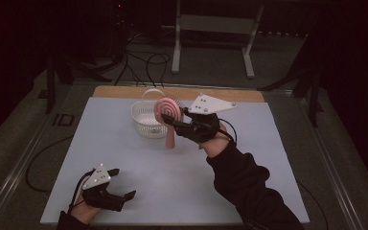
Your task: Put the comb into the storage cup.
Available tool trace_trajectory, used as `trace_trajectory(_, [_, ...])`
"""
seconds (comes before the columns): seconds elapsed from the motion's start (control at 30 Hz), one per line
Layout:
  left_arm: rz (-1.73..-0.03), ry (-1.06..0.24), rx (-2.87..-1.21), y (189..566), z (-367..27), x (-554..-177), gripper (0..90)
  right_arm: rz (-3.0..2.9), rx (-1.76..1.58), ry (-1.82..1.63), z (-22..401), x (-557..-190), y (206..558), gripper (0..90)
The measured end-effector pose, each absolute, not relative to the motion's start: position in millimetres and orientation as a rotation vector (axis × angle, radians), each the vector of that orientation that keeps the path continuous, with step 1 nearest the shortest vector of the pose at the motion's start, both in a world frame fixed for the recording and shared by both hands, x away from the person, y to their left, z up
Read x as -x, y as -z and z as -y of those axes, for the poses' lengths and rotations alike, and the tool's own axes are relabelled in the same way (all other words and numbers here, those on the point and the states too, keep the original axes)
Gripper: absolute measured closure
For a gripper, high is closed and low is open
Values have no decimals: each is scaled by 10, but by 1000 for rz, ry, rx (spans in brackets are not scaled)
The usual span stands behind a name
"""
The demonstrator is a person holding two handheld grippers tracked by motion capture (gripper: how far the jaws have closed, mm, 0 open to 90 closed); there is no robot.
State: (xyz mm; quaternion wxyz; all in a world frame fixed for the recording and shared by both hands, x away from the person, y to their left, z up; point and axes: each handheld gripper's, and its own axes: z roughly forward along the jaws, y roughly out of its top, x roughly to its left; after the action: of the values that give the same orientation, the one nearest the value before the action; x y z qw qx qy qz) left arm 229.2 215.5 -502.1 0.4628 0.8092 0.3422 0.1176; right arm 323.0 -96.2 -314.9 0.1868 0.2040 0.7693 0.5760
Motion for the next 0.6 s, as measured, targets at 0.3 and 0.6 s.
trace_trajectory(0.3, [-839, -292, -1980, 5017, -2159, -2287, 1, -2147, -561, -1609, 943, -3351, 3053, 639])
trace_trajectory(0.6, [-833, -294, -1983, 5012, -2161, -2285, 1, -2137, -532, -1588, 915, -3459, 2998, 639])
